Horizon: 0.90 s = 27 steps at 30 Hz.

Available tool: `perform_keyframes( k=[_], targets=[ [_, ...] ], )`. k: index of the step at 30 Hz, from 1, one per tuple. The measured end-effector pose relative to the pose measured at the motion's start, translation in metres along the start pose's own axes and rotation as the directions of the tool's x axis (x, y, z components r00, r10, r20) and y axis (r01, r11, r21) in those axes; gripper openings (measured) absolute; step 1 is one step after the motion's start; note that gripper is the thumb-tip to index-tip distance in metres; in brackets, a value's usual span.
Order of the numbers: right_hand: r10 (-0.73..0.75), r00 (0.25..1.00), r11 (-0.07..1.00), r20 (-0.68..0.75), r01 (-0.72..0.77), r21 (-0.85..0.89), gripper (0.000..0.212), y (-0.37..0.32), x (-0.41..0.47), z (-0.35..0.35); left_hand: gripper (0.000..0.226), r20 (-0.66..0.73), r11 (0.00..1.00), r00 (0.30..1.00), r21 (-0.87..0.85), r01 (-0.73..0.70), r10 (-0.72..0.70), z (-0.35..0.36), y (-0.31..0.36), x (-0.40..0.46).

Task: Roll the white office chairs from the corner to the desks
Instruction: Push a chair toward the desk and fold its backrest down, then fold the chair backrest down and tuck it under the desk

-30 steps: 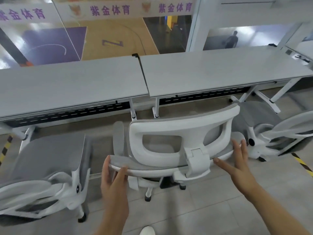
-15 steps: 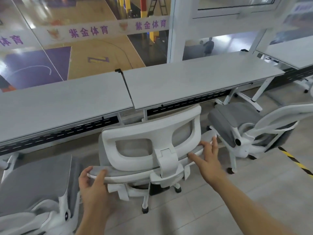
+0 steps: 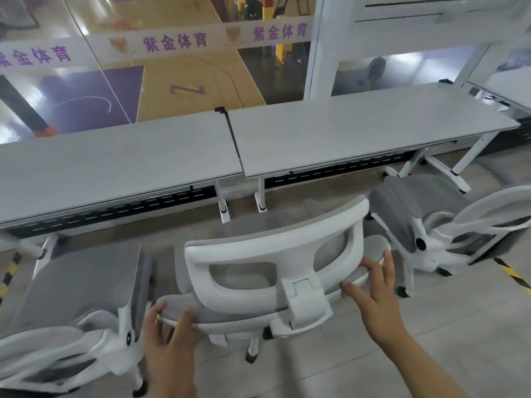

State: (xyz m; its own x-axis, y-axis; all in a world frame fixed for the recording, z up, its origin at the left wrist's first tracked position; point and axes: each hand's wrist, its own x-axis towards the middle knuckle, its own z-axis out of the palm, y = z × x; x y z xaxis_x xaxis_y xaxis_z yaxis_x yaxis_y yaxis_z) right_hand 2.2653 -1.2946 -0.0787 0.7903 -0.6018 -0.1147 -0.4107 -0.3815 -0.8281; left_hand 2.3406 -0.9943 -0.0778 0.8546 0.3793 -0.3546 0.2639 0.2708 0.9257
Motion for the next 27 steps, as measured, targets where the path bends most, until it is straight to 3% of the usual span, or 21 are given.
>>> perform_keyframes(
  k=[6, 15, 18, 19, 21, 22, 24, 27],
  targets=[
    [0.024, 1.000, 0.998, 0.016, -0.024, -0.050, 0.051, -0.006, -0.010, 0.002, 0.038, 0.010, 1.000, 1.000, 0.020, -0.005, 0.005, -0.015, -0.002, -0.002],
    [-0.050, 0.997, 0.999, 0.051, 0.050, 0.005, 0.053, -0.009, -0.026, 0.001, 0.038, 0.155, 0.987, 0.988, 0.158, -0.002, -0.023, -0.027, 0.019, -0.013],
    [-0.072, 0.995, 0.993, -0.066, 0.078, 0.091, 0.066, 0.005, -0.061, 0.015, 0.054, 0.198, 0.985, 0.977, 0.169, 0.043, -0.077, -0.049, 0.021, -0.016],
    [-0.064, 0.997, 0.992, -0.040, 0.068, 0.108, 0.065, 0.013, -0.079, 0.023, 0.063, 0.184, 0.982, 0.979, 0.182, 0.054, -0.088, -0.063, 0.018, -0.018],
    [0.017, 0.980, 0.995, 0.199, -0.036, 0.090, 0.057, 0.032, -0.115, 0.044, 0.070, 0.103, 0.972, 0.991, 0.228, 0.062, -0.088, -0.098, 0.009, -0.032],
    [0.056, 0.931, 0.996, 0.361, -0.076, 0.042, 0.055, 0.040, -0.130, 0.055, 0.069, 0.054, 0.965, 0.995, 0.252, 0.066, -0.083, -0.117, 0.003, -0.041],
    [0.053, 0.777, 0.999, 0.627, -0.043, -0.031, 0.054, 0.047, -0.153, 0.079, 0.063, -0.084, 0.953, 0.993, 0.284, 0.101, -0.080, -0.155, -0.006, -0.069],
    [-0.056, 0.583, 0.995, 0.811, 0.100, -0.004, 0.060, 0.023, -0.169, 0.116, 0.052, -0.305, 0.938, 0.947, 0.290, 0.192, -0.100, -0.219, -0.018, -0.111]
  ],
)
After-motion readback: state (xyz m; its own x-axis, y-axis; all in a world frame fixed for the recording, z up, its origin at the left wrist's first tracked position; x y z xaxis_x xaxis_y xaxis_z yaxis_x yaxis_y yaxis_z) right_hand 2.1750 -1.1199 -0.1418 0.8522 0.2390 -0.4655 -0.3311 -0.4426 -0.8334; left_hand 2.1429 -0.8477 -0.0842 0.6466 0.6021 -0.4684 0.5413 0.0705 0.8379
